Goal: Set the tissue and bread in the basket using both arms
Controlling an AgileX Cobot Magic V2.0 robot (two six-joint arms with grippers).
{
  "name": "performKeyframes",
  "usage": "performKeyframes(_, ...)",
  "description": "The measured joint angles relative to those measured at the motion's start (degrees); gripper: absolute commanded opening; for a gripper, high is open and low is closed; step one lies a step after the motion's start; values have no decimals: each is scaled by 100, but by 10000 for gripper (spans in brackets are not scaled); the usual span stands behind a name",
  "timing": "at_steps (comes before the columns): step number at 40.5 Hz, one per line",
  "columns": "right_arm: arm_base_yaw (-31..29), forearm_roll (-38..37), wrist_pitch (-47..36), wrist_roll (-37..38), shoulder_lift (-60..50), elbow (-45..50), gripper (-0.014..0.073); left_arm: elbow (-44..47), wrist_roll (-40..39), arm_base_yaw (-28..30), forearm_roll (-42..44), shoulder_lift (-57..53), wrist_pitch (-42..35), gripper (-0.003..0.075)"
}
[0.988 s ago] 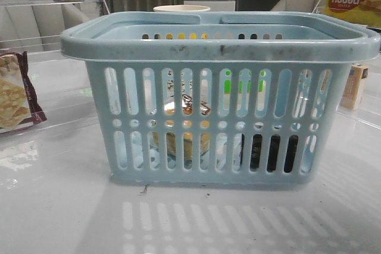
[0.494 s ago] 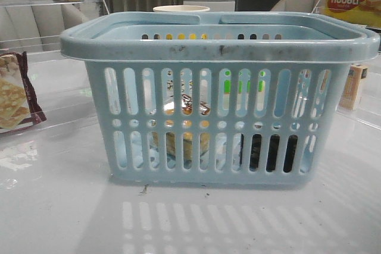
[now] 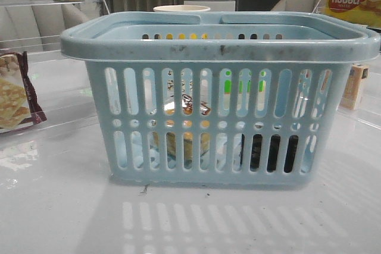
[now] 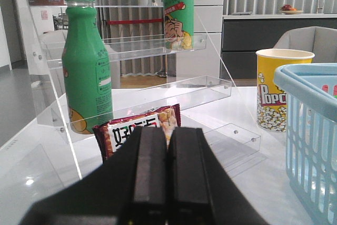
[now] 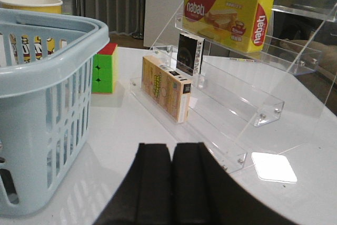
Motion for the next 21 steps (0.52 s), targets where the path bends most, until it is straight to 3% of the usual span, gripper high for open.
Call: performKeyframes(21,-97,0,-14,0,0,0,55,0,0,0,0,0,0,91)
